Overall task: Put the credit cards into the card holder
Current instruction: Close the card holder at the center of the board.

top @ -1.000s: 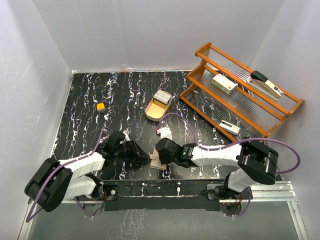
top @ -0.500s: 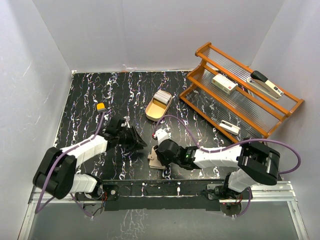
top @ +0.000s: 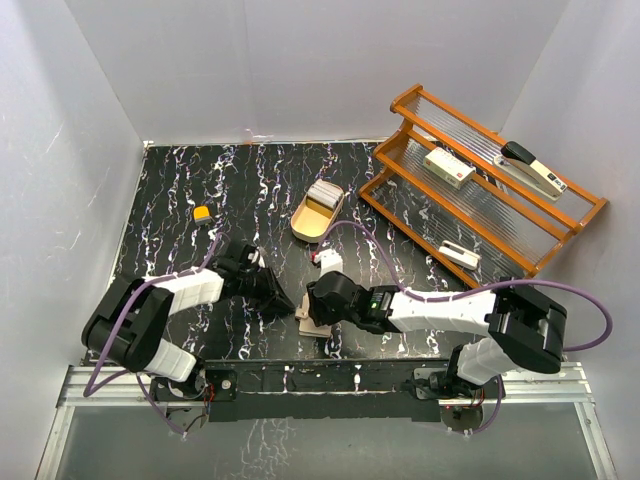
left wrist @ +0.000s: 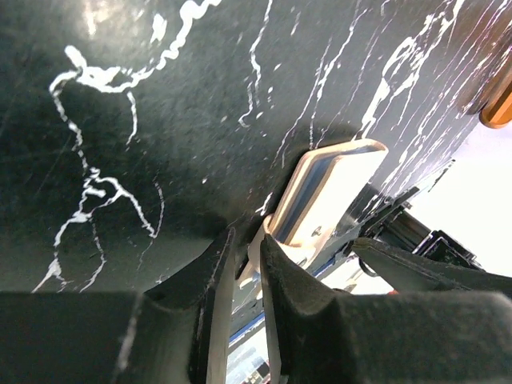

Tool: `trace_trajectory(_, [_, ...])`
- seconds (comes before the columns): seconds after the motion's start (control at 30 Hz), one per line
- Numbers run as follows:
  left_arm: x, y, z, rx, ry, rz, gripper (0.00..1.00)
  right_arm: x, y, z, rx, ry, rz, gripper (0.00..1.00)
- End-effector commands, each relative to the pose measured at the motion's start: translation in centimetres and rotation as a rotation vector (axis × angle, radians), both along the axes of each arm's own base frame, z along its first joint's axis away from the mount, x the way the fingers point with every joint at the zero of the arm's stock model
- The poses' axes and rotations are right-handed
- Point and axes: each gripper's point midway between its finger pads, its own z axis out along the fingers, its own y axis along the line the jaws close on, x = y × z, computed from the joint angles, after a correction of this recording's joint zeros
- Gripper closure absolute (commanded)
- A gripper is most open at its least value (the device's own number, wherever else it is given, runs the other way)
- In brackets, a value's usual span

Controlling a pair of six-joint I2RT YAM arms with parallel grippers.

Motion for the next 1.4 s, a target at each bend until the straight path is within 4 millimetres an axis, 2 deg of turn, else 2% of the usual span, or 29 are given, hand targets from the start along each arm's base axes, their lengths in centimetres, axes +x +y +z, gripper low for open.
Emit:
trace_trajectory(0.0, [-0.8,-0.2,0.7,-0.064,0.009,0.021,0.83,0.0,2.2,2.8,0.203,0.084,-0.116,0.65])
trace_trajectory(0.27, [-1.6,-0.6,0.2,-0.134,0.033,0.055,0.86,0.3,2.7,2.0,0.246,0.144,-0.221,0.59])
trace_trajectory(0.43, [-1.7,-0.7,0.0,-0.146,0.040,0.061,0.88,0.4,2.9,1.3,0.250,0.171,-0.254,0.60])
trace_trajectory(0.87, [-2.0,-0.6,-0.3,-0.148,0.052,0.102,0.91,0.6,1.8,-0.8,0.204,0.196,-0.339,0.57])
trace_trajectory(1.0, [-2.2,-0.4,-0.3,-0.143,0.053,0.109,0.92,0.5,1.7,-0.9,0.209,0.200,-0.346,0.56])
trace_trajectory(1.1, [-1.9,-0.3,0.2,-0.134,0.041,0.116,0.88,0.5,1.7,-0.8,0.220,0.199,-0.347,0.56])
trace_trajectory(1.27, [-1.0,-0.5,2.4,-0.157,-0.028,0.127,0.77,0.5,1.6,-0.6,0.231,0.197,-0.347,0.57])
trace_trajectory(1.37, [-0.8,-0.5,2.9,-0.165,-0.050,0.129,0.75,0.5,1.7,-0.5,0.238,0.199,-0.344,0.58])
